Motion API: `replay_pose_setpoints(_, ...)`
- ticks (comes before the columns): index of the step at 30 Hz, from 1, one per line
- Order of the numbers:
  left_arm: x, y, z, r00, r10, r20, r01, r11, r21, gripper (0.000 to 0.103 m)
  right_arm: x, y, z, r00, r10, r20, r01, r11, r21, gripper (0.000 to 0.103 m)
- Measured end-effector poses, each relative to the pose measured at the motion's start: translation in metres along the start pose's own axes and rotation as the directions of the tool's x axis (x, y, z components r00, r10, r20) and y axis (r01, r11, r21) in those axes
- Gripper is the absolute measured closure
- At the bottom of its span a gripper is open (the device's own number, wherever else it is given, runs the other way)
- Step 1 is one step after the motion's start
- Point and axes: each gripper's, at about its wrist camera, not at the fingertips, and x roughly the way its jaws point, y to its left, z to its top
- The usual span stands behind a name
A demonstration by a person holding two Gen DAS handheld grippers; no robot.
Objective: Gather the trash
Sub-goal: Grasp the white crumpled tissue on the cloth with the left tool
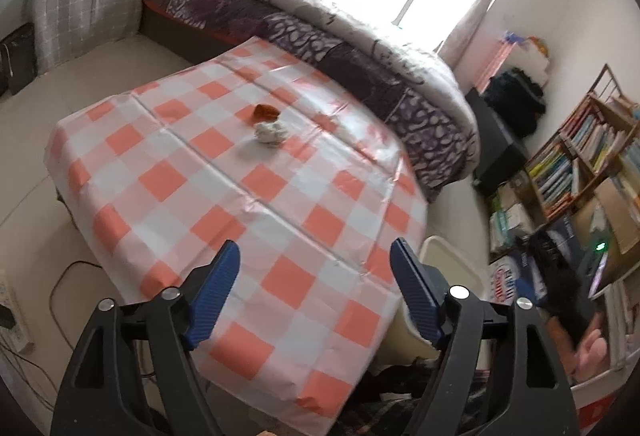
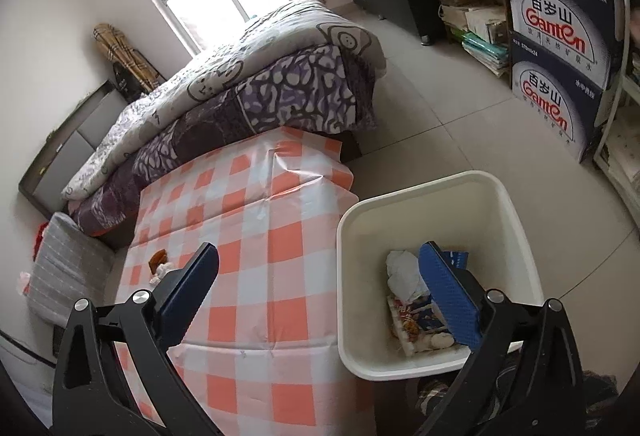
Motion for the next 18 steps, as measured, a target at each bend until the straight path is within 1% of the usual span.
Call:
replay_pose_setpoints(3,0.016,0.013,-0.003,0.997,0.051,-0.052,-0.052,0.999,-0.004,0.026,-0.001,0.009,0.006,1.000,0.007,0.004,-0.006,0.998,-0.060,0.007)
replay_pose_setpoints(6,0.035,0.029,-0.006,0.989,0.103,-0.105,-0.106,0.994,-0.023,0.026,-0.004,0.019,0.014,1.000,0.023,-0.004,-0.023,0.995,-0.094,0.007)
replay_pose_setpoints(11,0.064,0.050,-0.012,0.977,0.135,-0.165,-0.145,0.988,-0.054,0.026,-0.001,0.042,0.029,0.996,0.078,-0.038,-0.082,0.989,-0.123,0.007)
replay_pose_setpoints(13,0.075,0.053,-0.013,0.974,0.148,-0.173,-0.161,0.985,-0.062,0.026,0.003,0.053,0.031,0.994,0.094,-0.051,-0.101,0.982,-0.158,0.007)
replay_pose_setpoints(15,0.083,0.053,-0.012,0.974,0.150,-0.169,-0.162,0.985,-0.061,0.026,0.008,0.060,0.031,0.993,0.100,-0.060,-0.110,0.976,-0.190,0.007)
replay_pose_setpoints(17,0.093,0.051,-0.007,0.974,0.160,-0.163,-0.168,0.985,-0.033,0.026,0.016,0.063,0.028,0.992,0.104,-0.071,-0.117,0.968,-0.223,0.007)
replay_pose_setpoints(18,0.101,0.048,-0.002,0.972,0.169,-0.163,-0.171,0.985,0.001,0.026,0.020,0.062,0.027,0.992,0.102,-0.076,-0.117,0.966,-0.230,0.007)
